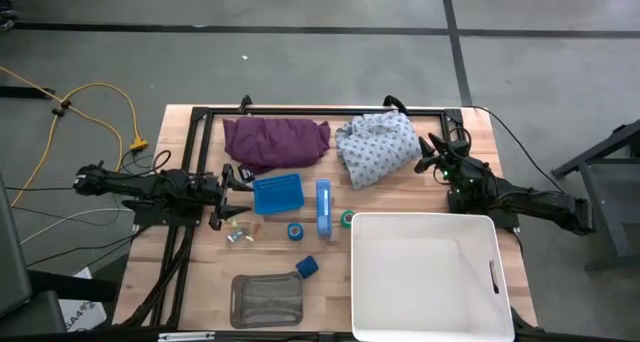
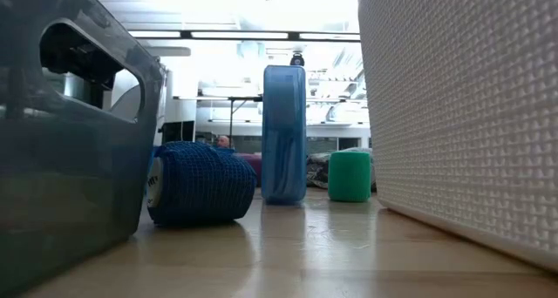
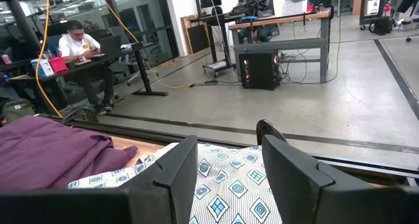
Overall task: Pick & Place Medicine items
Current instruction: Put the top blue bandage into the black bin
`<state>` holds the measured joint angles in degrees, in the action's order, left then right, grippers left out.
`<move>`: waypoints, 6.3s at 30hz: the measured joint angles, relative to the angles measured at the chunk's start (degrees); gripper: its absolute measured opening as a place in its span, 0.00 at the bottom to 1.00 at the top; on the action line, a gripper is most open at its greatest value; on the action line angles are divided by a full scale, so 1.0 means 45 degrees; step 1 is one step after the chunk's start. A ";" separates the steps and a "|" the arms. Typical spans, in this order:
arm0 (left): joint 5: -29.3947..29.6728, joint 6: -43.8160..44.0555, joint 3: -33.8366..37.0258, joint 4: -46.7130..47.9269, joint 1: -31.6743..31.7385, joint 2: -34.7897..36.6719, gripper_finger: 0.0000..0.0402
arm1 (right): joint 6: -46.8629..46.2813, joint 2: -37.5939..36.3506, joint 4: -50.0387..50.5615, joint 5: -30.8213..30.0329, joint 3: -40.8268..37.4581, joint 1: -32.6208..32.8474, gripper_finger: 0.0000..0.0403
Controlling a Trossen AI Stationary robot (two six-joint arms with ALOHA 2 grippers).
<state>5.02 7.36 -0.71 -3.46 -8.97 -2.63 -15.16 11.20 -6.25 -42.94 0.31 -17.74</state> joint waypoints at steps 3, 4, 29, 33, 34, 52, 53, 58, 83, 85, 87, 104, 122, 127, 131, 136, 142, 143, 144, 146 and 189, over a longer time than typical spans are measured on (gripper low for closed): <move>0.0003 0.0327 0.0000 0.0005 0.0000 0.0000 0.64 | 0.0000 0.0000 -0.0002 0.0005 -0.0002 -0.0004 0.40; 0.0003 0.0336 -0.0005 0.0005 0.0000 0.0000 0.64 | -0.0002 0.0000 -0.0002 0.0000 0.0002 -0.0002 0.40; 0.0248 -0.1493 -0.8014 0.5007 0.0015 -0.8479 0.64 | 0.0000 0.0000 0.0002 0.0000 -0.0001 -0.0003 0.40; -0.0048 -0.2067 -0.9319 0.5639 0.0015 -1.0090 0.64 | 0.0000 0.0000 0.0004 0.0000 0.0001 -0.0004 0.40; -0.0059 -0.2163 -0.9606 0.5732 0.0015 -1.0469 0.64 | 0.0000 0.0000 0.0007 0.0000 -0.0002 0.0001 0.40; -0.0103 -0.2016 -1.0652 0.5495 -0.0261 -1.4893 0.64 | 0.0000 0.0000 0.0004 0.0000 0.0000 -0.0004 0.40; -0.0099 -0.2016 -1.0652 0.5391 -0.0338 -1.5057 0.64 | 0.0000 0.0000 0.0006 0.0000 0.0001 -0.0004 0.40; -0.0119 -0.1999 -1.0655 0.5019 -0.0710 -1.5614 0.64 | -0.0005 0.0000 0.0007 0.0000 -0.0002 -0.0004 0.40; -0.0158 -0.1760 -1.3114 0.7561 -0.1215 -1.7948 0.64 | 0.0000 0.0000 0.0032 -0.0019 -0.0002 0.0001 0.40; -0.0162 -0.1728 -1.3114 0.7553 -0.1345 -1.8102 0.64 | 0.0000 0.0000 0.0008 -0.0019 -0.0002 -0.0004 0.40; -0.0162 -0.1725 -1.3114 0.7539 -0.1494 -1.8222 0.64 | 0.0000 0.0000 0.0031 -0.0010 -0.0002 -0.0002 0.40; -0.0102 -0.1679 -1.3119 0.7287 -0.1883 -1.9414 0.64 | 0.0000 0.0000 0.0041 0.0000 -0.0002 -0.0004 0.40; -0.0334 -0.1650 -1.3109 0.7135 -0.1880 -2.0429 0.64 | 0.0000 0.0106 0.0289 -0.0029 0.0000 0.0001 0.40; -0.0361 -0.1627 -1.3109 0.7091 -0.1880 -2.0563 0.64 | 0.0000 0.0117 0.0295 -0.0029 0.0000 0.0001 0.40; -0.0366 -0.1632 -1.3114 0.7041 -0.1880 -2.0633 0.63 | 0.0000 0.0117 0.0300 -0.0032 -0.0002 0.0001 0.40; -0.0361 -0.1632 -1.3114 0.7004 -0.1880 -2.0633 0.58 | 0.0000 0.0117 0.0304 -0.0034 0.0002 0.0001 0.40; -0.0359 -0.1632 -1.3114 0.6988 -0.1880 -2.0633 0.47 | 0.0000 0.0117 0.0304 -0.0034 0.0001 0.0001 0.40; -0.0356 -0.1632 -1.3114 0.6977 -0.1880 -2.0633 0.45 | 0.0000 0.0117 0.0304 -0.0034 -0.0001 0.0001 0.40; -0.0355 -0.1632 -1.3114 0.6970 -0.1880 -2.0633 0.44 | 0.0000 0.0117 0.0304 -0.0034 0.0002 0.0001 0.40; -0.0351 -0.1632 -1.3114 0.6963 -0.1880 -2.0633 0.40 | 0.0000 0.0117 0.0304 -0.0034 0.0002 0.0001 0.40; -0.0038 -0.1637 -1.3124 0.8311 -0.1598 -1.7199 0.16 | 0.0000 0.0117 0.0308 -0.0034 0.0002 0.0001 0.40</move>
<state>4.85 -0.01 -59.77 33.94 -16.16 -80.03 -15.16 11.73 -4.86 -43.09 0.32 -17.74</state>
